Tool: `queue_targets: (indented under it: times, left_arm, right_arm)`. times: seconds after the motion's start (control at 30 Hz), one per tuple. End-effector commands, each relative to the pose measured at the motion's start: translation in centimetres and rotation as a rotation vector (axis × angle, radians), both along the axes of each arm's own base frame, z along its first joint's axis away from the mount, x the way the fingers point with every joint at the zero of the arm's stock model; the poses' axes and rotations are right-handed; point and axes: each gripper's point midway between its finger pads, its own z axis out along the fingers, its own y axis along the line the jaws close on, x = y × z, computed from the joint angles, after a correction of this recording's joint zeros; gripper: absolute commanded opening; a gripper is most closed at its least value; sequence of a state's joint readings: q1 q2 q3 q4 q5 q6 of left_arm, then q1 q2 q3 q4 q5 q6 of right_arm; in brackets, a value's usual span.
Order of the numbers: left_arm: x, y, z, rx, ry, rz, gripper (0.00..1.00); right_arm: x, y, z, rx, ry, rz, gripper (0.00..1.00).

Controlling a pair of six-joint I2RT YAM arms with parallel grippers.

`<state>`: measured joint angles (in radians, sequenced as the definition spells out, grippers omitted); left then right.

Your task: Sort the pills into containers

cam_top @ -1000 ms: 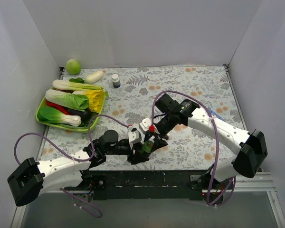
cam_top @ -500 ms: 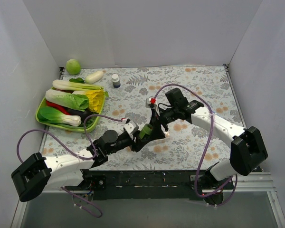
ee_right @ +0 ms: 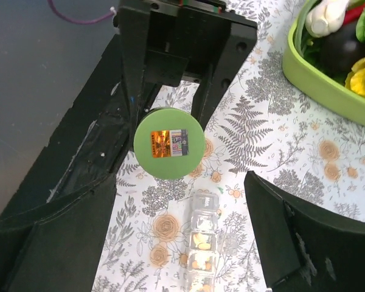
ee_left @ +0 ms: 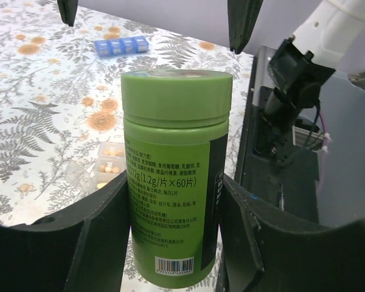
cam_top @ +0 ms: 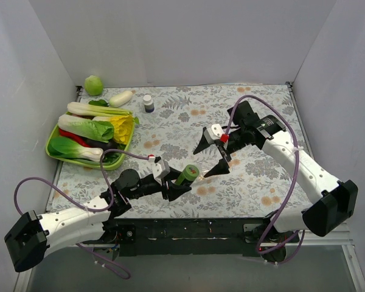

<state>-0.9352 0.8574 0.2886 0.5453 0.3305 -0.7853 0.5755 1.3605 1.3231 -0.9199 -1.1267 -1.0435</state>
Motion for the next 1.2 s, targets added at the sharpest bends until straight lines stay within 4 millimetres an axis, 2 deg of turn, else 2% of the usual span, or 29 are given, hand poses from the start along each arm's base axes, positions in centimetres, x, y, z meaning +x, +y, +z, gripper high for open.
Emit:
queue_targets:
  times: [0.0,0.13,0.33,0.6,1.17]
  left_arm:
    - [-1.9,-0.2,0.6,-0.005,-0.005,-0.104,0.00]
    - [-2.2,-0.8,0.9,-0.006,0.000,-0.139,0.00]
    - [-2.3,-1.6,1.0,-0.006,0.009,-0.176,0.00]
    - [-2.5,-1.6,0.8,-0.002,0.013,-0.186,0.00]
    - [-3.1,-1.6,0.5,-0.009,0.027,-0.217,0.00]
  right_arm:
    - [-2.4,-0.2,0.5,0.041,-0.165,0.153,0.93]
    - [-4.4,1.0,-1.1,-0.020,-0.210,0.244,0.93]
    - [-5.2,1.8,-2.3,-0.071,-0.195,0.289,0.92]
    - [-5.1,1.5,-3.3,-0.107,-0.193,0.269,0.89]
    - [-5.1,1.6,-3.2,-0.102,-0.184,0.257,0.88]
